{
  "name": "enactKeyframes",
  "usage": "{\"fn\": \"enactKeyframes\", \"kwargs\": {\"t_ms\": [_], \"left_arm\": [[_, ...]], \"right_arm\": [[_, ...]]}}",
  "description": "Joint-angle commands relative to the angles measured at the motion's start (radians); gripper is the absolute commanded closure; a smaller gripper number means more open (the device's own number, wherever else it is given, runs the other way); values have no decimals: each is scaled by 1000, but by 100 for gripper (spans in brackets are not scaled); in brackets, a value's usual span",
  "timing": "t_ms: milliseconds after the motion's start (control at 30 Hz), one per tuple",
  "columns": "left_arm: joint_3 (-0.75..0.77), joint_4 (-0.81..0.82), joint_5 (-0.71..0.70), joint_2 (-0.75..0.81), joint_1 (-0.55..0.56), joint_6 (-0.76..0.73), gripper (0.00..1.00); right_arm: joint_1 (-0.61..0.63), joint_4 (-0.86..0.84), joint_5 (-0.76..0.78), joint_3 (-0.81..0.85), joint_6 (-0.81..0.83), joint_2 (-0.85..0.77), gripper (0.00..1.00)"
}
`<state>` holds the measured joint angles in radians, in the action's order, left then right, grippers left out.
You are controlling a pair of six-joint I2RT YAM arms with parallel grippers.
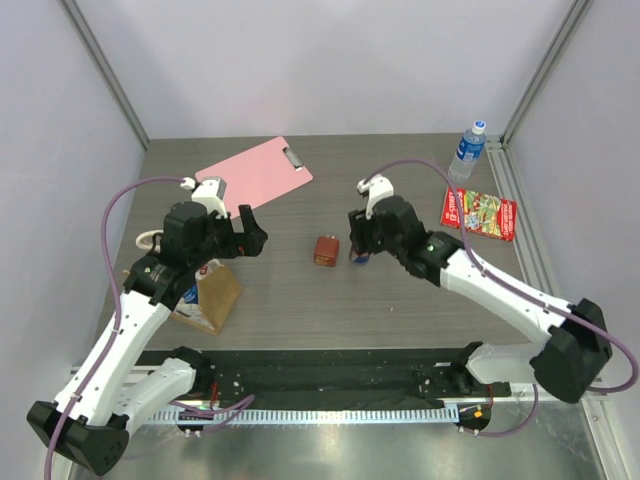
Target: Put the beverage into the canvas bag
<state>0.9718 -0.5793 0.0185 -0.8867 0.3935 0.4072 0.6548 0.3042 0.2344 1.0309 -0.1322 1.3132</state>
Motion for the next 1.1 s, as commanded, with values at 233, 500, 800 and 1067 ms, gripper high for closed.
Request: {"fn": "enactKeyframes", "kwargs": {"t_ms": [233, 500, 800, 1067], "left_arm": [[4, 42, -3, 8, 2, -13, 0], [2, 44, -9, 3, 2, -13, 0], [-4, 42, -9, 5, 2, -13, 0], [-2, 41, 1, -6, 2, -15, 0]], "right_arm": [[339, -140, 81, -195, -152, -204, 77], [503, -183, 195, -207, -167, -131, 75], [572, -205, 264, -206, -172, -45, 53], [575, -127, 359, -167, -205, -118, 8]]}}
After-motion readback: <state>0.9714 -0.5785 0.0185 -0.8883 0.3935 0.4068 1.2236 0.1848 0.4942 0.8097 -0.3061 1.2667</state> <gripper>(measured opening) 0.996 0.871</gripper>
